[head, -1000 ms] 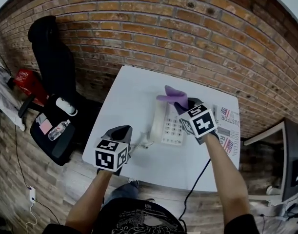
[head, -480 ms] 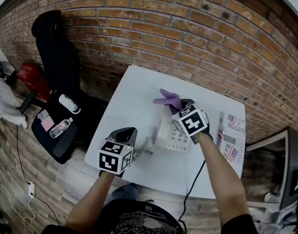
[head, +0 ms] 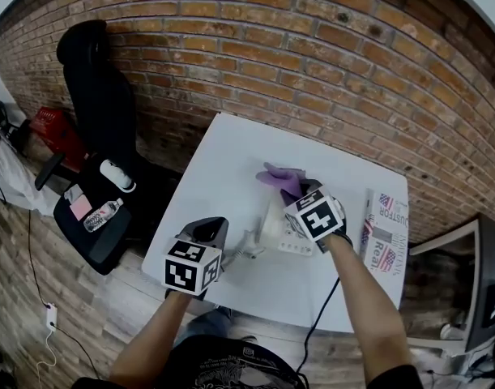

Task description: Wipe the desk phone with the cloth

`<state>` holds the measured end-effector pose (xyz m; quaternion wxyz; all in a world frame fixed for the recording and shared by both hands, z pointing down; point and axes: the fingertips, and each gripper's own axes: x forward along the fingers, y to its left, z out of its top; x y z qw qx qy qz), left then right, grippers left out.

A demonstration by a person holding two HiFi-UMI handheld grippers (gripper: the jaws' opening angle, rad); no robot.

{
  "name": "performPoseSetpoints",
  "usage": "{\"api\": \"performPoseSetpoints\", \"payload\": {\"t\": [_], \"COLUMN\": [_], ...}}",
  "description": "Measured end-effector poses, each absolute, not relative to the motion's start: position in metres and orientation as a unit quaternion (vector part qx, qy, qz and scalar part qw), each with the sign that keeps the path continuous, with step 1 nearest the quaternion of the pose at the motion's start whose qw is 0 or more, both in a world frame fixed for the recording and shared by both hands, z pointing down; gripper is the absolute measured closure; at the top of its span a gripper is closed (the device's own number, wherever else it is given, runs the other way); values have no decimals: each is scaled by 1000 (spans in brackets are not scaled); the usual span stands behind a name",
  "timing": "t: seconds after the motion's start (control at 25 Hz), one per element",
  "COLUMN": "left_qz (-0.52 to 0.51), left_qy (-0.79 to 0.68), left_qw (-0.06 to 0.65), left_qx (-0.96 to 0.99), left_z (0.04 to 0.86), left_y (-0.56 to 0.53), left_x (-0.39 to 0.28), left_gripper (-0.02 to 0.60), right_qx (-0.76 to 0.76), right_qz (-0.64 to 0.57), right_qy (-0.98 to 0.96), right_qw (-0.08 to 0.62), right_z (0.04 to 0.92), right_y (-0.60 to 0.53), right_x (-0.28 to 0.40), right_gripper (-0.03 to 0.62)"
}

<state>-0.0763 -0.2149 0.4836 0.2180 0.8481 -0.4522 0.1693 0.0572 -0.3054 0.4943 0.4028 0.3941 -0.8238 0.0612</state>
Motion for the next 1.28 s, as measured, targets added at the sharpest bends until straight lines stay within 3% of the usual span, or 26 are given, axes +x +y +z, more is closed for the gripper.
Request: {"api": "performPoseSetpoints", "payload": {"t": [1.28], "left_qz": [153], "left_qy": [-453], "left_qw": [209], "left_qx": [853], "left_z": [468], "left_y": [-169], "left_x": [-73], "left_gripper": [577], "right_qx": [342], "right_qz": [109], "right_qy": [-844], "right_qw": [399], "right_z": [528], "right_y": [-185], "right_x": [31], "right_gripper": [549]}}
